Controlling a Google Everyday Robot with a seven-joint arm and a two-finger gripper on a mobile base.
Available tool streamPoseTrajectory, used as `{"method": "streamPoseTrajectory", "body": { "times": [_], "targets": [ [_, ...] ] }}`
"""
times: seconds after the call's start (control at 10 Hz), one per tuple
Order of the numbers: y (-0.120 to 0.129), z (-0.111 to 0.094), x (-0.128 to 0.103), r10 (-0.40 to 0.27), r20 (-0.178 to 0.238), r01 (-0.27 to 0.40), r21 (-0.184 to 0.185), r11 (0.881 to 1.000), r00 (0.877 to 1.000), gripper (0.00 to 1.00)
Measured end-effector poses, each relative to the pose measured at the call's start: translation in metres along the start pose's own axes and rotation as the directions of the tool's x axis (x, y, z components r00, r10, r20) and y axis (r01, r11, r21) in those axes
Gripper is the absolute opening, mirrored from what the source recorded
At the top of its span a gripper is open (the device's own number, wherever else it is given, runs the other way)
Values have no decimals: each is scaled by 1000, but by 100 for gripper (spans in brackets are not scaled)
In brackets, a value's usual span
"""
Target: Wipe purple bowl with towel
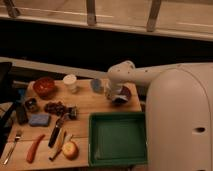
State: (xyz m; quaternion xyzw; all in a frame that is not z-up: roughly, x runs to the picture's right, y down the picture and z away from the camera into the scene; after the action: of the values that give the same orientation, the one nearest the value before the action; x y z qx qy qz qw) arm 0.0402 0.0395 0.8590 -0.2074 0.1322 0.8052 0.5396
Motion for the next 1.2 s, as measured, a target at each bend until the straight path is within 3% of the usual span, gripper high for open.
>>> {"method": "streamPoseTrajectory", "body": {
  "times": [0.3,0.6,0.9,1.2],
  "targets": [
    [-42,-10,-5,35,13,-36,108,994,999,0],
    [-52,-16,-40,58,44,-64,153,986,997,0],
    [-39,-12,-71,81,39,-85,120,989,996,0],
    [-16,5,-64,58,0,-58,85,995,998,0]
  ]
}}
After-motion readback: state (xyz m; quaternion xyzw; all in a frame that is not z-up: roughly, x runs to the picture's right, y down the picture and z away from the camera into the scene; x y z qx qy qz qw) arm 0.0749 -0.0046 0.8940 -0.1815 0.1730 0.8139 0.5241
